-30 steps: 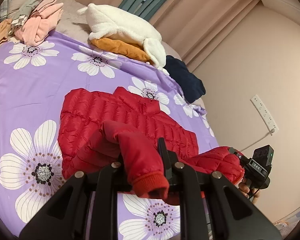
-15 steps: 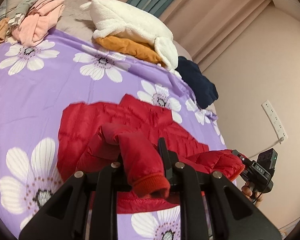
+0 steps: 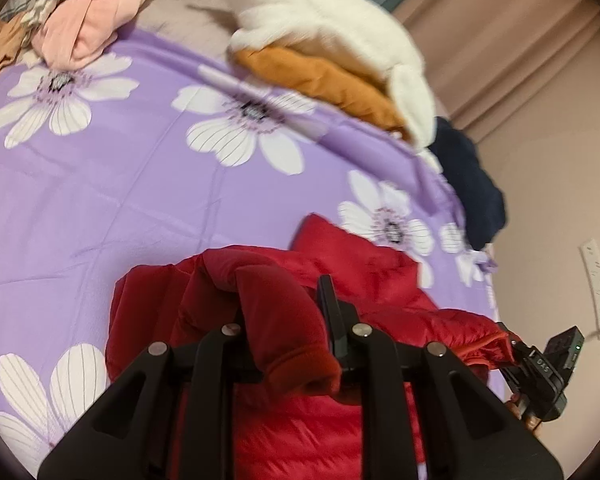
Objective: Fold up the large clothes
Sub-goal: 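Lower the folded hem onto the jacket and open both tools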
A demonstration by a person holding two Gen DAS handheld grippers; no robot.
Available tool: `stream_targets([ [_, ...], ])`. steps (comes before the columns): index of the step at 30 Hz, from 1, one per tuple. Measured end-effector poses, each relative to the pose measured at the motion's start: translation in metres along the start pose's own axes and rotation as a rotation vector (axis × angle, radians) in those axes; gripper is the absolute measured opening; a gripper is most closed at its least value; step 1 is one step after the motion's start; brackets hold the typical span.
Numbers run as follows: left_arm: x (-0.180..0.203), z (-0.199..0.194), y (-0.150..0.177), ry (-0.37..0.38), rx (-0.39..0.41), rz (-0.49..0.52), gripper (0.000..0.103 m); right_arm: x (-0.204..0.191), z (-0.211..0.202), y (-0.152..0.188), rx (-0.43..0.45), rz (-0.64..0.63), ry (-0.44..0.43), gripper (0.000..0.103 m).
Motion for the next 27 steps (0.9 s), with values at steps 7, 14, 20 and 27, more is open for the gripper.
stream_targets([
  [7,-0.011,0.031,-0.001,-0.075,-0.022,-0.016,0.025,0.021,0.025,0.003,-0.059,0.074,0.031,0.025],
  [14,-0.022,0.012,-0.015,-0.028,0.02,-0.106,0.049,0.029,0.009,-0.003,-0.021,0.156,-0.021,0.054],
  [20,-0.034,-0.041,-0.03,-0.086,0.18,-0.141,0.086,0.025,-0.022,-0.013,0.074,0.157,0.009,0.068],
  [27,-0.014,-0.062,0.005,-0.179,0.174,0.062,0.085,-0.002,-0.045,-0.01,0.133,0.001,0.093,0.068],
])
Point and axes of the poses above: each gripper's, at about its wrist camera, not at the fingertips, and z roughly the way its jaws point, x to its right, y to its underside, the point moved 1 cm from there along z, roughly the way its jaws point, and after that the axes turned 11 degrees about -z, right-handed, at the moved point
